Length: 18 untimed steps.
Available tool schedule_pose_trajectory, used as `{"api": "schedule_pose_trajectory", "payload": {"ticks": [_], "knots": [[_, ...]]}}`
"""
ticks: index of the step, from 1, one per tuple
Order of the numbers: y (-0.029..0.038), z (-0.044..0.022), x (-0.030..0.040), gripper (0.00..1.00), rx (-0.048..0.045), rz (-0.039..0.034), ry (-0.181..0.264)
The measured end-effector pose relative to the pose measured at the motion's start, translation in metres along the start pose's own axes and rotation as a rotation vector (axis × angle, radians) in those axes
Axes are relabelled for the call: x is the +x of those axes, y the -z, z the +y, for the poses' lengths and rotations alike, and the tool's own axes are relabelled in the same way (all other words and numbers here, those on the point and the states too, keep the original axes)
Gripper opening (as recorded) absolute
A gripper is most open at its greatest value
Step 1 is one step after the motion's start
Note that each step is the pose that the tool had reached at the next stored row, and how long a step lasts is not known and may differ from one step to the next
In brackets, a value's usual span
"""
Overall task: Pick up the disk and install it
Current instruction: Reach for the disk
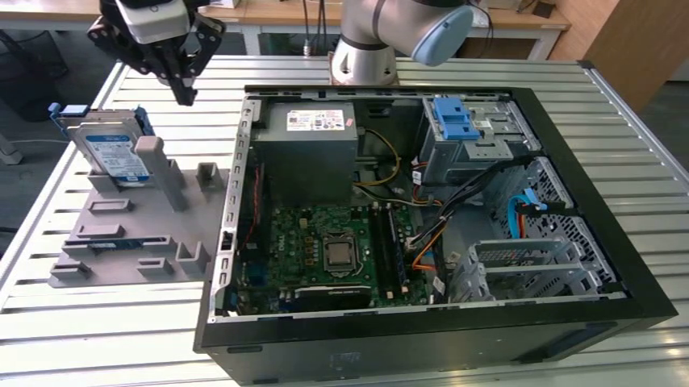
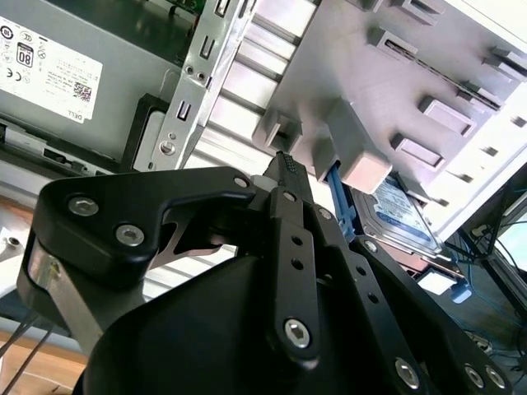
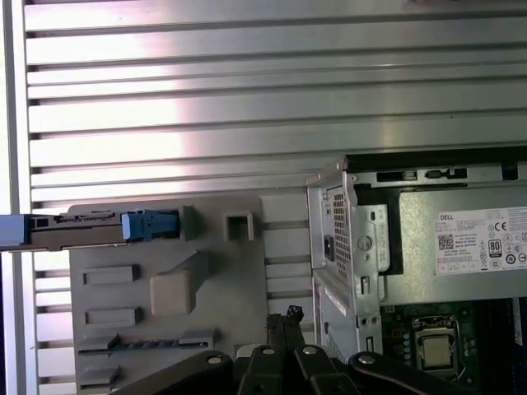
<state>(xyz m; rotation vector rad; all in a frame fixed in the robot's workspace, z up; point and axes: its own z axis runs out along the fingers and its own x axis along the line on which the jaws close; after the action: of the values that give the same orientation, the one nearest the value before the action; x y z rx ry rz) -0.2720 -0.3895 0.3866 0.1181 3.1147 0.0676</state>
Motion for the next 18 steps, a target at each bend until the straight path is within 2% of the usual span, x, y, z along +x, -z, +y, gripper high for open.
{"api": "schedule_pose_trajectory", "payload": {"ticks": [18], "knots": [[-0.0002,0.0005,0.0105,0.11,0.0000,0.0004,0.000]]}}
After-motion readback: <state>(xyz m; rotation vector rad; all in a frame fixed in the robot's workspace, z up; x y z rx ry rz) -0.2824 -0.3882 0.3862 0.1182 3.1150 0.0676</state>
